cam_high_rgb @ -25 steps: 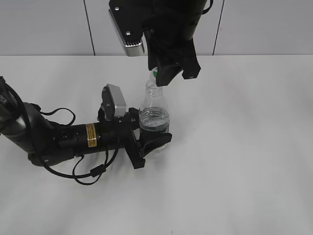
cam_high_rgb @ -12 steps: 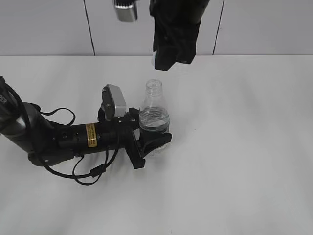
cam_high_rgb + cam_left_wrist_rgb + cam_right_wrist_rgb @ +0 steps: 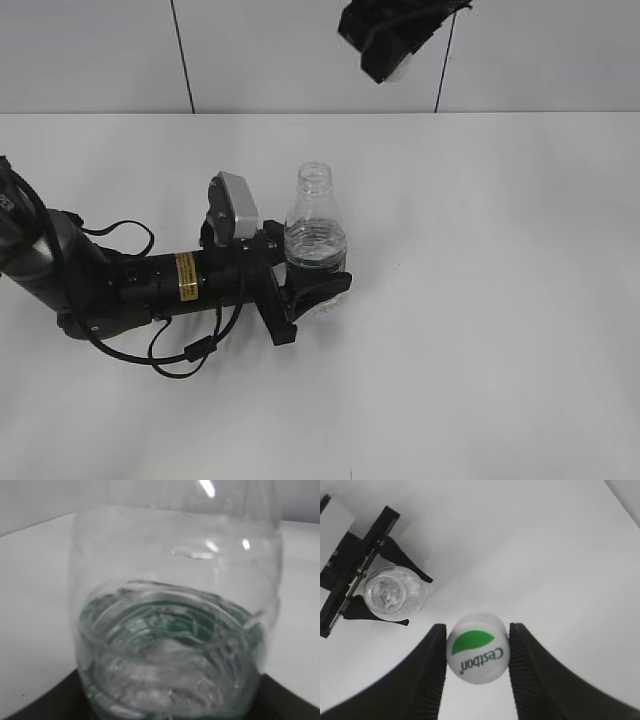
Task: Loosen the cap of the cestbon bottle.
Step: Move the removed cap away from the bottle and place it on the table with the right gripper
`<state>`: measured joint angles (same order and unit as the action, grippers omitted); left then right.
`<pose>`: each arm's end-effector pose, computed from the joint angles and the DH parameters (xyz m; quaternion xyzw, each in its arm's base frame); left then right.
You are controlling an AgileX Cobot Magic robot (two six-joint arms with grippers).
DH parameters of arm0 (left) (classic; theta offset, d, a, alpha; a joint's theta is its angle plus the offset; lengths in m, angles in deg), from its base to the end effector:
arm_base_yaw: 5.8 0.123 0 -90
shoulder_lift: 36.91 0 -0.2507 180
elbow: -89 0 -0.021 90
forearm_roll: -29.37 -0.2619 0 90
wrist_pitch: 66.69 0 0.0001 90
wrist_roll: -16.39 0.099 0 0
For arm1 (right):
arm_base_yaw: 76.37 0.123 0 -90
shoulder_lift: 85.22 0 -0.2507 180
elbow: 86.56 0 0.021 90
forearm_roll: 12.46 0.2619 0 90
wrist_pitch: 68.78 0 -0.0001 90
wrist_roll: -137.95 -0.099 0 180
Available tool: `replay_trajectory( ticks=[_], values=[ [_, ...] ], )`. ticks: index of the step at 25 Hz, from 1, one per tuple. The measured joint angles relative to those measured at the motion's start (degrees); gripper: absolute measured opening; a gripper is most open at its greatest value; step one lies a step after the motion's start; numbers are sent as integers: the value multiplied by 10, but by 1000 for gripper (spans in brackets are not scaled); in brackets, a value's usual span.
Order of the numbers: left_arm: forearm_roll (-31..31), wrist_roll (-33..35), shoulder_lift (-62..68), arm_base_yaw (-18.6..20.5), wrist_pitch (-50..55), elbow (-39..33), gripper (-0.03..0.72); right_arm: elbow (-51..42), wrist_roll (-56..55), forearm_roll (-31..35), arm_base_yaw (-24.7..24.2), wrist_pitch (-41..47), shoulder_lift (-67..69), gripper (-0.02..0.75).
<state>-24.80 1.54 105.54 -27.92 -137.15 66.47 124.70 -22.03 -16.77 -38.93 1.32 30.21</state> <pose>0.2941 -0.2012 0.0104 0.4437 0.6270 -0.3924 0.5059 0.3289 0.2430 0.3079 -0.4723 0.8521 -0.0032 0.2256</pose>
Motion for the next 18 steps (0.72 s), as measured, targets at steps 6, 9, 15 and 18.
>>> replay_trajectory(
  ticks=[6, 9, 15, 18],
  values=[
    [0, 0, 0, 0, 0, 0, 410, 0, -66, 2, -76, 1, -11, 290],
    [0, 0, 0, 0, 0, 0, 410, -1, -79, 12, -128, 1, -12, 290],
    [-1, 0, 0, 0, 0, 0, 410, -52, -97, 16, -209, 0, -17, 290],
    [-2, 0, 0, 0, 0, 0, 410, -107, -99, 23, -232, 0, -18, 290]
  ],
)
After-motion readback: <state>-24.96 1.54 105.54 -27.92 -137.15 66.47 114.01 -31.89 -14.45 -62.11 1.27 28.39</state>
